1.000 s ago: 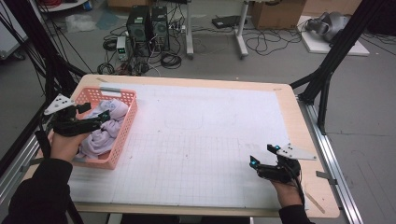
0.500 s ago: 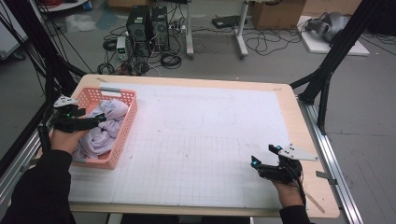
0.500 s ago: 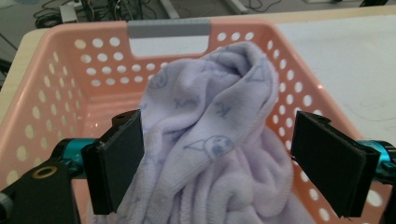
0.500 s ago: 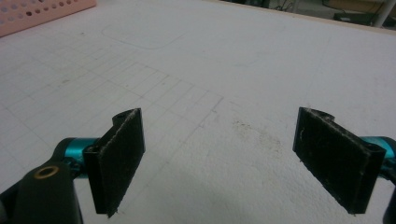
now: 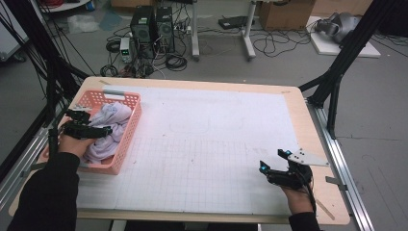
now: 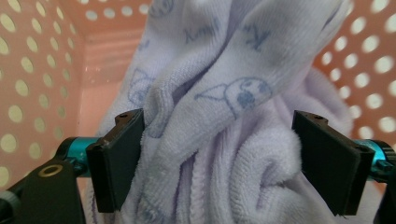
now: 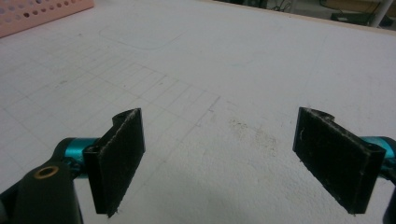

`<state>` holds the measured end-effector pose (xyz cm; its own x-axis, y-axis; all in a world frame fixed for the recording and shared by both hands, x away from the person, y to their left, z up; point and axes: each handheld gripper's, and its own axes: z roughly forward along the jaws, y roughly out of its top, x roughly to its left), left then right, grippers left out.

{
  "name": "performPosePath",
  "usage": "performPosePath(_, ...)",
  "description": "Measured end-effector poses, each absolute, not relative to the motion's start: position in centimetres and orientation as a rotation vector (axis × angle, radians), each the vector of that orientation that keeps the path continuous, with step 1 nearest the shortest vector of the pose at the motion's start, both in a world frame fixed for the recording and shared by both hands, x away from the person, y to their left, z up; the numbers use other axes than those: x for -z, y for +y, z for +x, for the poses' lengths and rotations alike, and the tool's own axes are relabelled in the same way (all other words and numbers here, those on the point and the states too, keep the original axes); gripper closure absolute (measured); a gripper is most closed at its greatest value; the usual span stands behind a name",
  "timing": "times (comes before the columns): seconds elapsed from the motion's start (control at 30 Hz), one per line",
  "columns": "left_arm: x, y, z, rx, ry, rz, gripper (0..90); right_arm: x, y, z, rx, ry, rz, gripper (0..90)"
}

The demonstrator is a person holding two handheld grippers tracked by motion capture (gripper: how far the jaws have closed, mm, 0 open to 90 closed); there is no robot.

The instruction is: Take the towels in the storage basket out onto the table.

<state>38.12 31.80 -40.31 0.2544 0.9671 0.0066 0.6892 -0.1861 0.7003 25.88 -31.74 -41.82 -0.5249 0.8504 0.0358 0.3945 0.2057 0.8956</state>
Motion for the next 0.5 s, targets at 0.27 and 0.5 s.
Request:
performPosePath(0.27, 42.0, 29.5, 39.3, -0.609, 1.51, 2.173, 7.1, 41.8, -31.7, 25.8, -1.28, 2.01, 1.156, 15.5)
performPosePath(0.5, 42.1, 29.3, 39.6, -0.577, 1.555, 2.181, 16.0, 41.9, -31.8, 25.9, -1.273, 2.013, 1.15, 15.5)
